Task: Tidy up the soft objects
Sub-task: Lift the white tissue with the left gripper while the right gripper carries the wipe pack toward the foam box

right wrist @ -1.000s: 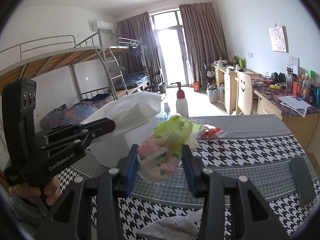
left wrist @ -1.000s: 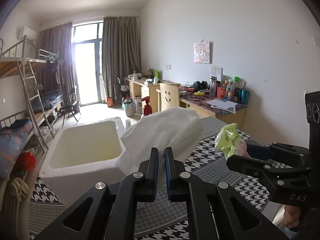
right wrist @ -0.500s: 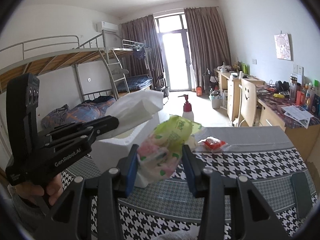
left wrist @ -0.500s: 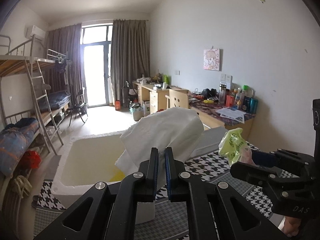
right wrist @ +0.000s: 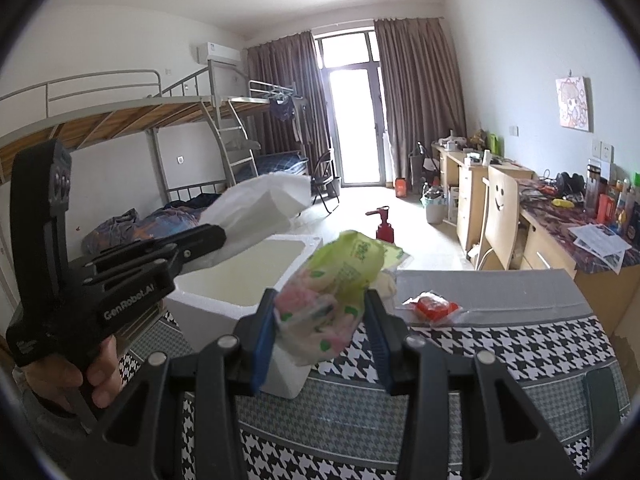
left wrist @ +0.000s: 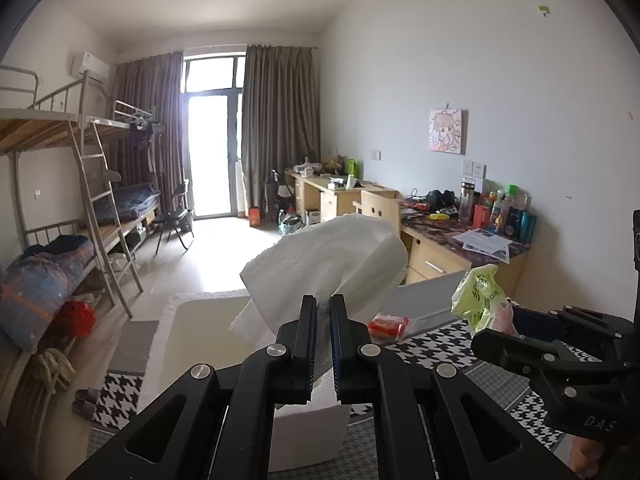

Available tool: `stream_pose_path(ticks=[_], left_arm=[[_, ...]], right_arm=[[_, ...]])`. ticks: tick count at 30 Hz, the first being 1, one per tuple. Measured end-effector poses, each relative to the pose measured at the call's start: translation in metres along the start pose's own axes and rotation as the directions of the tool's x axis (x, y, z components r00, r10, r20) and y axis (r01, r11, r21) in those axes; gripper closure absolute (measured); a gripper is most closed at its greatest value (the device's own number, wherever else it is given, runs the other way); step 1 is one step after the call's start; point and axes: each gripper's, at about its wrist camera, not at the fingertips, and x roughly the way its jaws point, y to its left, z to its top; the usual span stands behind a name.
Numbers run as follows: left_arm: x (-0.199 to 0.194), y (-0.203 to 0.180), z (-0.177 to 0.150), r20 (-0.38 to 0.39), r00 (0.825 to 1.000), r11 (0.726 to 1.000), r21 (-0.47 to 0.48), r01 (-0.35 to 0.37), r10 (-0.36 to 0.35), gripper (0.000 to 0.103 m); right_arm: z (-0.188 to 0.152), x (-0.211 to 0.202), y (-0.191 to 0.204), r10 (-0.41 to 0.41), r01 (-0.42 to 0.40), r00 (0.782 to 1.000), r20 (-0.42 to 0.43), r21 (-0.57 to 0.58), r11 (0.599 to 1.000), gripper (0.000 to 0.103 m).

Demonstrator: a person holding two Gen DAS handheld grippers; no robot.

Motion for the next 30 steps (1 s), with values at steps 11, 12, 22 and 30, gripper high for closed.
stream_pose_path(ticks=[11,12,22,30], left_arm=[[0.008,0.013,0.003,0.002,0.997,0.997,-0.015,-0.081,0.081,0.096],[0.008,0.015,0.003,0.003,0.996,0.996,-0.017,-0.091,0.091,0.096],[0.021,0.032,0.001,-0.026,0.988,0.987,-0.042,-0.154,0.153,0.096],[0.026,0.040,-0.003,-0.050,0.983,0.982,-0.054,-0.181,0.179,0.096]], right_arm=[[0.014,0.011,0.014,0.012,-0.011,1.000,0.007,-0.040,0.999,0.056],[0.016,0.013,0.016,0.015,-0.015,1.000,0.007,-0.045,0.999,0.056],[0.024,0.030,0.026,0.034,-0.034,0.999,0.000,-0.068,0.997,0.056],[0.028,0.042,0.030,0.030,-0.030,1.000,0.002,-0.081,0.996,0.056]])
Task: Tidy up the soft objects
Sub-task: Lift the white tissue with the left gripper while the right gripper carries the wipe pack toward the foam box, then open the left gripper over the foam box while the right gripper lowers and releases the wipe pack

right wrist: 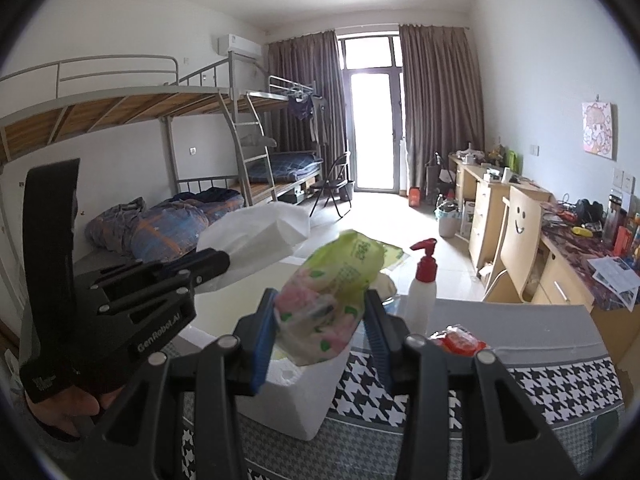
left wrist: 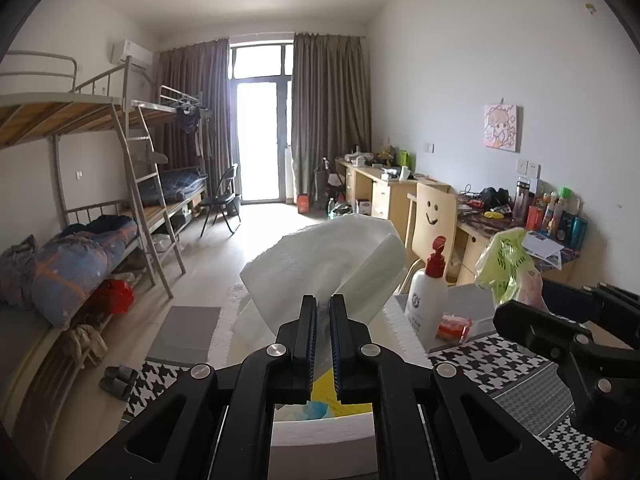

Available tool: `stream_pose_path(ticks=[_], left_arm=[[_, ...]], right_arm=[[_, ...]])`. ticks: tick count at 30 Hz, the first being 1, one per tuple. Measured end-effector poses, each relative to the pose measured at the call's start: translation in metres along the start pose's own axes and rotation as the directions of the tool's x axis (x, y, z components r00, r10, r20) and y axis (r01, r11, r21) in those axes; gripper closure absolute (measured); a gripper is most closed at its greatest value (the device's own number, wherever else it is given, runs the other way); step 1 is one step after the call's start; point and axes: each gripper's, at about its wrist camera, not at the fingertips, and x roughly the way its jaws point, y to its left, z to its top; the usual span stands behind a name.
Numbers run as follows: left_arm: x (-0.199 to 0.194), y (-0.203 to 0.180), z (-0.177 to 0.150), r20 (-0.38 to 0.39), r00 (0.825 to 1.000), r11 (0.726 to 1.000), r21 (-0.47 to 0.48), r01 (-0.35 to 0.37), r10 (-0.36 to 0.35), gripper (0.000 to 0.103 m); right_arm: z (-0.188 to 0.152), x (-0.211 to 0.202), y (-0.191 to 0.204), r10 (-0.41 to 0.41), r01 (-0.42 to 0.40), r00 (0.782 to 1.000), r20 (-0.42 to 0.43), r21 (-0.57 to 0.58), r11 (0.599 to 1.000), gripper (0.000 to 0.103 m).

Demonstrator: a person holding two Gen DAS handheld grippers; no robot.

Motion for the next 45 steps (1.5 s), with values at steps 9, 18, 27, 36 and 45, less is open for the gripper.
stream_pose_path(ticks=[9,18,27,36,45], left_arm=[[0.010,0.003,-0.005,-0.032,0.999,1.000,-0.002,-0.016,0.016,0.096],[0.030,0.013,-0.010,-0.089,0.996,0.999,-0.014,-0.030,0.029,0.094],[0.028,0.029,-0.013,-0.086,0.995,0.997,-0.054,-0.062,0.057,0.021],[0.005,0.036,-0.008,-0.021,0.996,0.994,-0.065,-0.090,0.089,0.001],[-0.011,0.048,-0.010,-0.001,0.993,0.990,-0.078,-0.121,0.121,0.001]], right_arm=[[0.005,0.014,0.004,0.006,-0.006,1.000,-0.024,-0.003,1.000,0.056],[0.003,0.025,0.004,0.011,-0.011,0.999,-0.051,-0.004,1.000,0.056],[0.006,0.030,0.001,0.009,-0.009,0.998,-0.064,0.001,1.000,0.056],[0.007,0.035,0.006,0.013,-0.013,0.997,-0.070,-0.005,1.000,0.056],[0.010,0.046,0.010,0.036,-0.037,0.996,-0.085,-0.017,0.999,0.056]])
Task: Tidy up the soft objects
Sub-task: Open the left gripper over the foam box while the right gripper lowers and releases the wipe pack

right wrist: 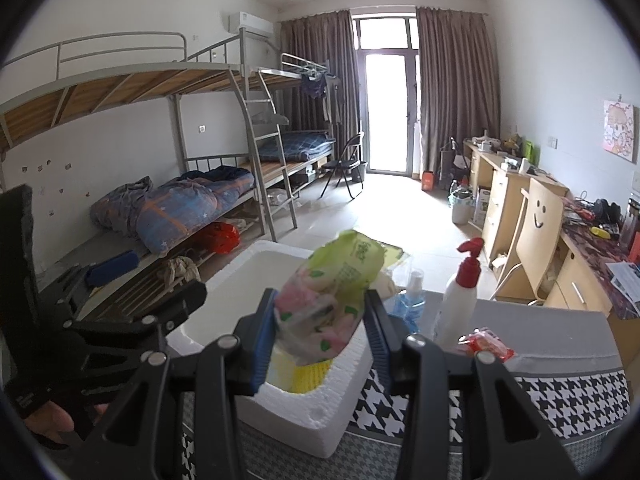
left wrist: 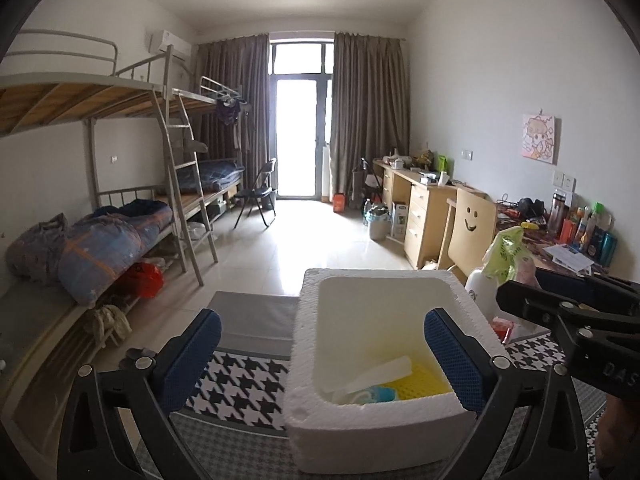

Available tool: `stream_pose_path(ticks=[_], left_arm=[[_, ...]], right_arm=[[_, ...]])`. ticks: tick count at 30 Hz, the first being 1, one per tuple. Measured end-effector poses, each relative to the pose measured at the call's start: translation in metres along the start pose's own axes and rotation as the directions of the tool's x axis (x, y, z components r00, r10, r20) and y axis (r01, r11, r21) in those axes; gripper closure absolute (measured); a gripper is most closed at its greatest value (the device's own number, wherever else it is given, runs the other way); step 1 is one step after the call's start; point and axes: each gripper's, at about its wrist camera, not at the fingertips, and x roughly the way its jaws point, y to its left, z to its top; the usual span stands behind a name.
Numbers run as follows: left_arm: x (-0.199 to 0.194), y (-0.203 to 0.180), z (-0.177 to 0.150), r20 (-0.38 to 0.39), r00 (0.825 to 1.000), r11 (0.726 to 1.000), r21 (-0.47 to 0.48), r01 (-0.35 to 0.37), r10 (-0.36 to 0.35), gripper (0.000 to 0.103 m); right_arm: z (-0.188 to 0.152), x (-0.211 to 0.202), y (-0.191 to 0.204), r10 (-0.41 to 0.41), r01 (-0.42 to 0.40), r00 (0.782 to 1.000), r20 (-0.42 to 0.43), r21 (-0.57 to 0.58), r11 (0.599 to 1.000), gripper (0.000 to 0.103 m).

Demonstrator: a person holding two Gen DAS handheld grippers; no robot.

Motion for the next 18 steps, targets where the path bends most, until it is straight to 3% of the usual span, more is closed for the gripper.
stream_pose_path(ticks=[18], left_arm=[[-0.010,0.027,-0.010,0.012,0.999,0.999,-0.022,-0.042,0.042,0.001]], right_arm=[[0.002,0.025,0.015,0.018,-0.019,0.999,-0.037,-0.020,1.000,0.056]])
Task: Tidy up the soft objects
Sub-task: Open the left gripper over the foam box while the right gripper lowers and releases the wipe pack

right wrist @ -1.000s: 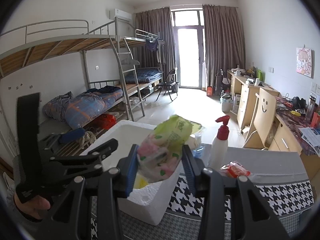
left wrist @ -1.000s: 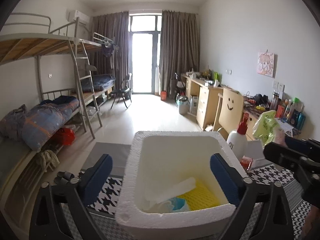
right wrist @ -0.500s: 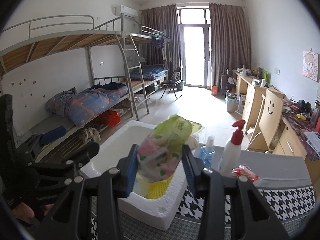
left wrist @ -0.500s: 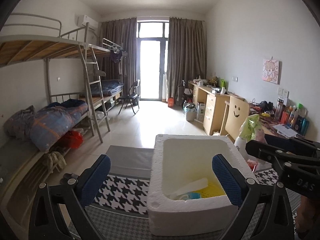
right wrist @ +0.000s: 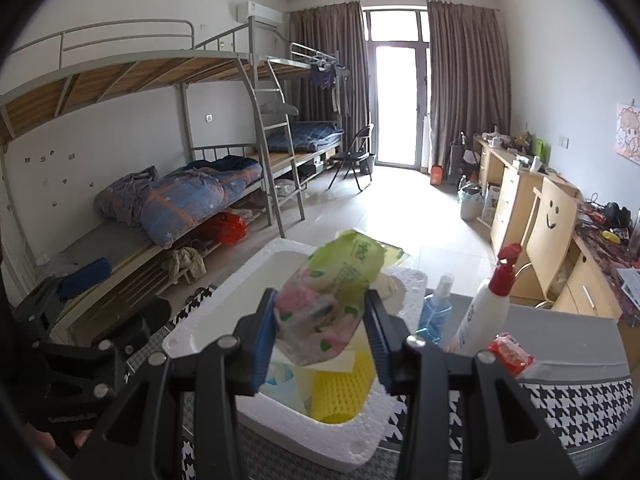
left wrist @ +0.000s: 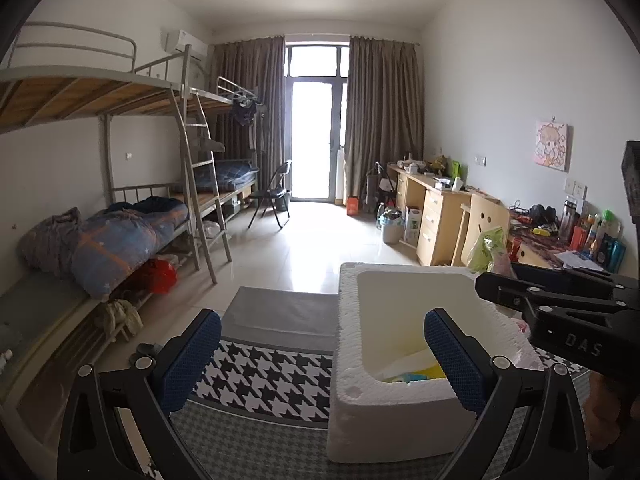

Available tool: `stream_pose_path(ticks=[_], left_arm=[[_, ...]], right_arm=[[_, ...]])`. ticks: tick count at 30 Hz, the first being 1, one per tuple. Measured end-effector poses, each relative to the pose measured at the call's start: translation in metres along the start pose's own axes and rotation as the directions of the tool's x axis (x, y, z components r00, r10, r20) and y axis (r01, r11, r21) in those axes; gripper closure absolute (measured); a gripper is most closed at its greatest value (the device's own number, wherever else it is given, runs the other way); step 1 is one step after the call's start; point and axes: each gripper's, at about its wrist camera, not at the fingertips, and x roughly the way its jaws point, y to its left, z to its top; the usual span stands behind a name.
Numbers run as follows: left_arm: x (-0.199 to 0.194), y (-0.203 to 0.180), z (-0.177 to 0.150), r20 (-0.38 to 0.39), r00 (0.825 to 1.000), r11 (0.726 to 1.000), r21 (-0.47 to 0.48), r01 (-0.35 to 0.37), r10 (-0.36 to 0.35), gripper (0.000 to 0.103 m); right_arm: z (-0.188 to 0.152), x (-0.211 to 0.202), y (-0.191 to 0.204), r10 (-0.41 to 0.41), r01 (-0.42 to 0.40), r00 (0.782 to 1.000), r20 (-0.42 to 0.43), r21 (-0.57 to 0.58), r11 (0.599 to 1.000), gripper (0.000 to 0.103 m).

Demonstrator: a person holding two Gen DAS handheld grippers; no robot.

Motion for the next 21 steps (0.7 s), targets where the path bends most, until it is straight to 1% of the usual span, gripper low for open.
stream_pose_path(ticks=[17,18,20,21], left_arm=[[-0.006,0.013,-0.007,-0.005,1.000,0.999,-0.030,-0.021,0.021,0.001],[-0.005,0.013,-0.007,-0.007,1.000,0.999,-0.030,-0.022,0.022,0.001],[-0.006,0.015,-0.008,-0.007,1.000,0.999,-0.033,-0.023,0.023,0.001],[-0.006,0.015,-0.007,-0.006,1.000,0.999,-0.035,-0.024,0.023,0.001]], right_arm=[[0.001,0.033,0.001,0.010,-0.008,0.997,-0.076,0.032,0.999,0.056],[0.001,0.034,0.002,0.011,-0.009,0.997,-0.080,0.031,0.999,0.055],[0.002,0.036,0.002,0.026,-0.023,0.995,-0.091,0.037,0.999,0.046],[0.002,0.037,0.003,0.045,-0.041,0.994,-0.100,0.044,0.998,0.036]])
